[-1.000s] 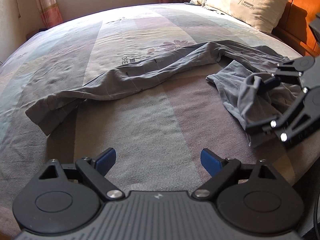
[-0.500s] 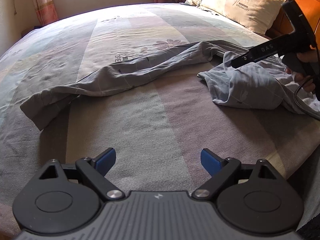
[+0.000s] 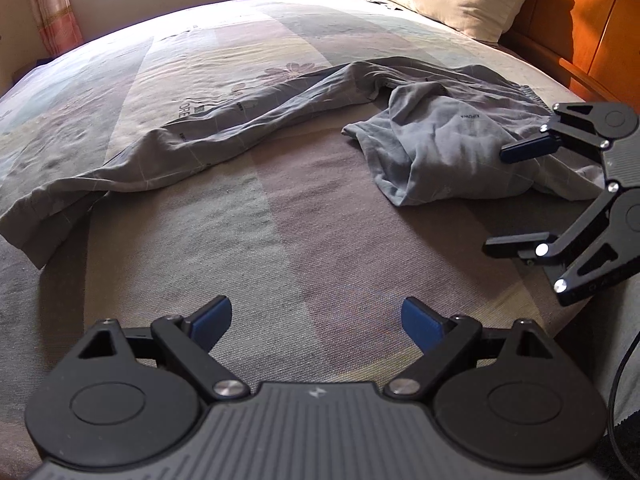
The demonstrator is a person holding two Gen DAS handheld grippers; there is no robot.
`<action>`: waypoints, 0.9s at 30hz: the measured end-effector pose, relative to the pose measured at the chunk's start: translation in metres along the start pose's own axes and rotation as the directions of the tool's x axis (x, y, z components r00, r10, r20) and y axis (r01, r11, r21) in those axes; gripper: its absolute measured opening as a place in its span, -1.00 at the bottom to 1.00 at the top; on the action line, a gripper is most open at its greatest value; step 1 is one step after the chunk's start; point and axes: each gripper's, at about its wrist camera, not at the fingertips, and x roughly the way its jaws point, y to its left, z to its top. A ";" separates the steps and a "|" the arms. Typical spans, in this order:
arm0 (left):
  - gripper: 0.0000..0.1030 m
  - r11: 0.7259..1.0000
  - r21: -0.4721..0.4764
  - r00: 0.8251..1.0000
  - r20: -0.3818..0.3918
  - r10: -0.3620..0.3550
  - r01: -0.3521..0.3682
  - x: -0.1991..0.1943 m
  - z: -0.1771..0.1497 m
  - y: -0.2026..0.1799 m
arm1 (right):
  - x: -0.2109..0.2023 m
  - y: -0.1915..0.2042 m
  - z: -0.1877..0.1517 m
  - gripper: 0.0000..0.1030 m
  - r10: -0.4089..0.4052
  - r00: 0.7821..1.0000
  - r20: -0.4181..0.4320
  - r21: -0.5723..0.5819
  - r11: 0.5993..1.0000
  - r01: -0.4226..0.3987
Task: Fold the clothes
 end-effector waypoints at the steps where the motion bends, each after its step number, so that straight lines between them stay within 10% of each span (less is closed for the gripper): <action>1: 0.78 1.000 0.003 1.000 -0.003 -0.003 0.003 0.000 0.000 -0.001 | 0.006 0.003 0.001 0.76 0.018 1.000 -0.002 0.004 1.000 -0.018; 14: 0.78 0.998 0.044 0.998 -0.039 -0.049 0.051 0.018 0.019 -0.004 | 0.037 -0.041 0.025 0.76 -0.178 0.984 -0.011 -0.018 0.984 0.177; 27: 0.78 0.995 0.046 0.994 -0.066 -0.090 0.093 0.046 0.041 -0.009 | 0.054 -0.168 0.025 0.76 -0.256 0.966 -0.034 0.256 0.932 0.256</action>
